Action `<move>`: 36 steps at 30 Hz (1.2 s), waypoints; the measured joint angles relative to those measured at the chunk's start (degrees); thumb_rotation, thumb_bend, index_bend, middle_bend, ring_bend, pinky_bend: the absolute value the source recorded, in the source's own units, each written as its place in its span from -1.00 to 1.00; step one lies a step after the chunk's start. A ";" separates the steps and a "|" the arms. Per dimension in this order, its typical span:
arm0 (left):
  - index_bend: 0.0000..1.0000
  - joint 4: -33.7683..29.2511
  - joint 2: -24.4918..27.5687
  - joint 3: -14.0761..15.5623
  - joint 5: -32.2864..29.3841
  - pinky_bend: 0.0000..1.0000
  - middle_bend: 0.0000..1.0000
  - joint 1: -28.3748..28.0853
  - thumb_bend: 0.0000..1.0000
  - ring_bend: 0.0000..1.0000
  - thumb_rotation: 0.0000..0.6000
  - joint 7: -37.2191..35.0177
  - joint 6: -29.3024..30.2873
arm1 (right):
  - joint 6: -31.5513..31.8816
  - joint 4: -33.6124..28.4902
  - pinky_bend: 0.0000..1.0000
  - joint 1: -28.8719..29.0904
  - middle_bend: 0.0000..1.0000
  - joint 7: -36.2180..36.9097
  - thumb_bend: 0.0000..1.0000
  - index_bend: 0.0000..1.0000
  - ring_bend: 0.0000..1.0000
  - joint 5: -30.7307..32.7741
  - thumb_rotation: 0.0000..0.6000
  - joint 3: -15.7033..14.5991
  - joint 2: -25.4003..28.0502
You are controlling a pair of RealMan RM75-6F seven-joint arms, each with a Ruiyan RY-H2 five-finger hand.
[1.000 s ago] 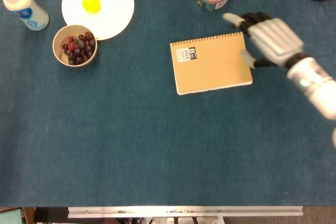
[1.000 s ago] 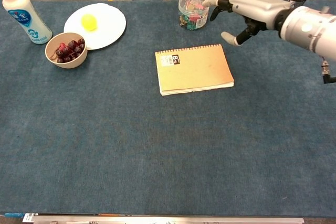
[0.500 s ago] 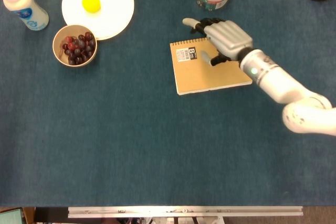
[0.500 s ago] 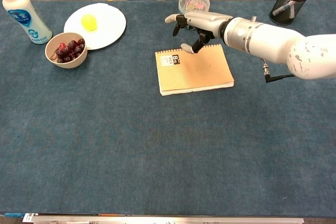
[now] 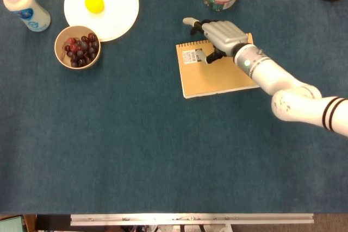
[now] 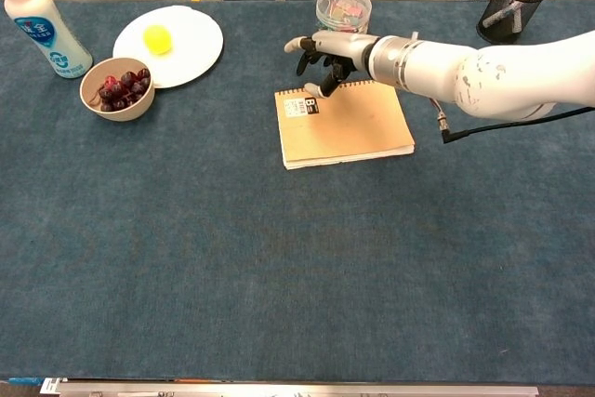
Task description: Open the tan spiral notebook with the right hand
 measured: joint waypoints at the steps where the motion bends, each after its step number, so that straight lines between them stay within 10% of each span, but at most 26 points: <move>1: -0.71 0.02 0.00 0.00 -0.03 -0.69 -0.81 0.01 -0.18 -0.82 1.00 0.02 -0.02 | -0.49 0.75 -0.73 0.29 -0.49 0.22 -0.08 -0.94 -0.78 0.25 0.88 -0.20 -0.40; 14: -0.71 0.66 -0.17 -0.12 -0.24 -0.69 -0.81 0.12 -0.18 -0.82 1.00 -0.14 -0.01 | -3.78 4.60 -0.73 2.04 -0.48 2.50 -0.08 -0.94 -0.78 -0.44 0.82 -2.59 -2.54; 36: -0.71 0.51 -0.21 0.12 0.17 -0.69 -0.81 0.63 -0.18 -0.82 1.00 0.29 0.56 | -3.50 -17.84 -0.73 -3.03 -0.45 5.13 -0.08 -0.94 -0.78 -17.14 0.70 -5.83 8.69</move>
